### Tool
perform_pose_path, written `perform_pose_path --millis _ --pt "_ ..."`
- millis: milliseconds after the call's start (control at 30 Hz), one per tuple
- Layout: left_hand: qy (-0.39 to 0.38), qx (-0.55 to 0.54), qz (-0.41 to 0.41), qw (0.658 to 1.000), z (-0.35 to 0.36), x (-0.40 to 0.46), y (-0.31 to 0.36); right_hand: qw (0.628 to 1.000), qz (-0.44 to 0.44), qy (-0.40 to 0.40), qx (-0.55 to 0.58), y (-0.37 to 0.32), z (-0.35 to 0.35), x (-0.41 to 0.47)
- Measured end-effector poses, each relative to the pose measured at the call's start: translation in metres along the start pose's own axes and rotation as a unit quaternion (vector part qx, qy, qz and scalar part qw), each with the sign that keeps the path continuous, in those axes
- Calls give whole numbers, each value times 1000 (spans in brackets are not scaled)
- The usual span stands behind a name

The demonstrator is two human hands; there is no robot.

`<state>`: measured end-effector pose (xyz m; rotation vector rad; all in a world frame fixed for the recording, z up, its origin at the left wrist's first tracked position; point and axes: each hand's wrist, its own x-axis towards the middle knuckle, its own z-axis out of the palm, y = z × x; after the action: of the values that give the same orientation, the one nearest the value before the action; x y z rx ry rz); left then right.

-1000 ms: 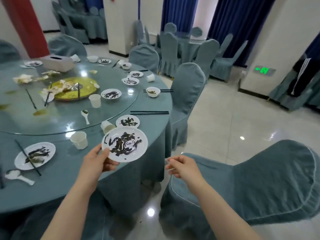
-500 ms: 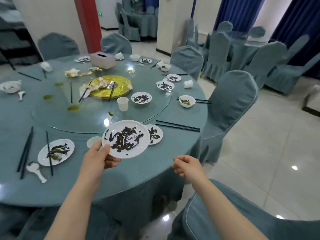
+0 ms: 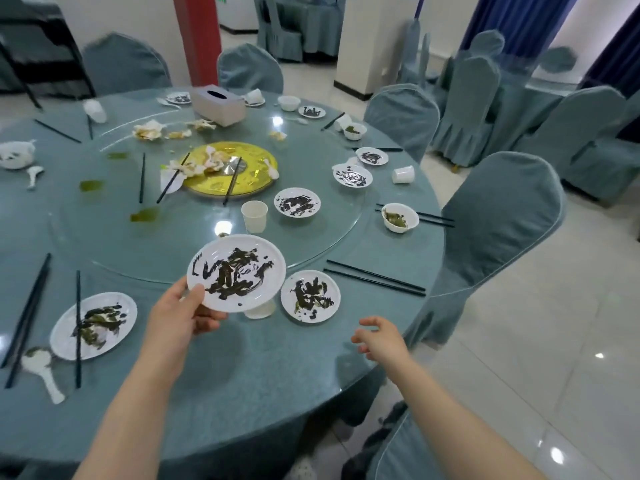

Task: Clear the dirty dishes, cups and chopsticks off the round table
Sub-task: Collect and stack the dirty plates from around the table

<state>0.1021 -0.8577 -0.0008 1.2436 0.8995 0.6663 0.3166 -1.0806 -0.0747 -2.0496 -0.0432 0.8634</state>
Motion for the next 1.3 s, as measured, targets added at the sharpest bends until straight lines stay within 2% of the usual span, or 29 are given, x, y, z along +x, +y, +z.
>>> perform_pose_path --millis 367,533,633,767,1000,1167,1300 --pt "67 19 -29 997 11 36 2 997 -11 -56 -45 -21 29 88" --pt "105 38 -54 992 11 40 -6 993 -53 -32 -102 -16 42 109" --pt "121 39 -63 990 15 38 -9 992 -27 -41 -113 -18 45 118" --pt "127 45 -74 988 22 36 -13 994 -22 -54 -89 -28 40 124" --pt "130 70 -75 986 39 43 -19 995 -92 -31 17 -66 13 118" --pt "92 83 -77 989 57 55 -22 987 -148 -44 51 -110 7 106" --pt "52 78 -70 993 64 62 -25 977 -179 -93 66 -133 11 91"
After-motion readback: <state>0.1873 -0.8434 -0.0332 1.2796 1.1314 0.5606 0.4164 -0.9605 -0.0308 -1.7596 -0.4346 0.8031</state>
